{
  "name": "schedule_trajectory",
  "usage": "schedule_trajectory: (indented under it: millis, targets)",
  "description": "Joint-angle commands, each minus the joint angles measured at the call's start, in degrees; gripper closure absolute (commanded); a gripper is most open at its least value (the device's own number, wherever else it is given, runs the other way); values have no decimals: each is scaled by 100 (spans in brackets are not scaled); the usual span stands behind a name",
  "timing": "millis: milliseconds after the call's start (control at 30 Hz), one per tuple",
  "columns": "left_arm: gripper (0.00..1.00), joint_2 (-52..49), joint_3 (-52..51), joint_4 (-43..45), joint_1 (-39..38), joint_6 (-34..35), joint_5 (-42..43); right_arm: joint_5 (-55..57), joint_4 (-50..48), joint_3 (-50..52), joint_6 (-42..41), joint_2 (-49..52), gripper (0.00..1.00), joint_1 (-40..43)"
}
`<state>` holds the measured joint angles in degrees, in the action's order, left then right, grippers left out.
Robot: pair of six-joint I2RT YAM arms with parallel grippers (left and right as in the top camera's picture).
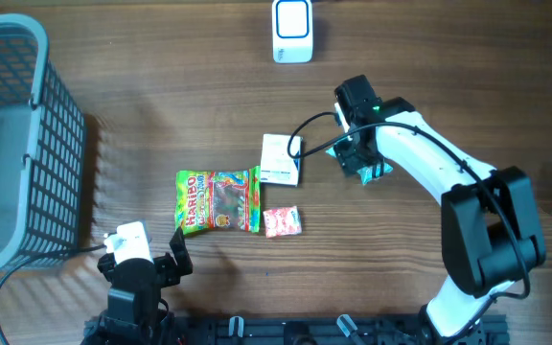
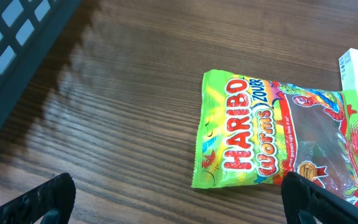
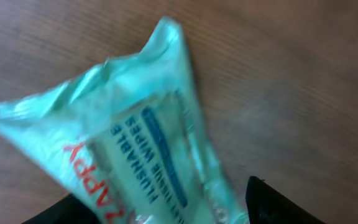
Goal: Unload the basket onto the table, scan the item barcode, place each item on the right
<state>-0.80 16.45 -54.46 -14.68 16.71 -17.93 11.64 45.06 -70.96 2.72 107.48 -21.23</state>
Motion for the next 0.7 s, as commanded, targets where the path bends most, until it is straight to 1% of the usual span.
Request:
schedule_trajectory:
  millis: [0,100,200,267,400,433,467,500,567,633,667]
  targets:
    - [0,42,15,-7,-37,26,11,407,-107,17,31,96,30,2]
    - [0,42,15,-7,-37,26,11,382,-61,24,24,107,31,2]
    - [0,42,15,-7,-37,26,11,337,-68,144,0,107,40,2]
    - [0,42,15,-7,-37,26,11,197,-142,350,-247,107,43,2]
    - [0,42,15,-7,-37,26,11,184,-306,564,-846,107,66,2]
    - [0,42,15,-7,-37,26,11,184,-304,562,-914,107,73,2]
    - [0,42,15,-7,-37,26,11,179,-286,557,-1019,105,88,2]
    - [0,42,15,-7,-37,26,11,146,-186,514,-1231,105,96,2]
    - [0,42,15,-7,-37,26,11,-452,127,295,-1366,98,96,2]
    - [0,42,15,-7,-37,26,11,-1502,590,-120,-1379,61,96,15]
    - [0,42,15,-7,-37,26,11,-2269,940,-431,-1384,39,96,31]
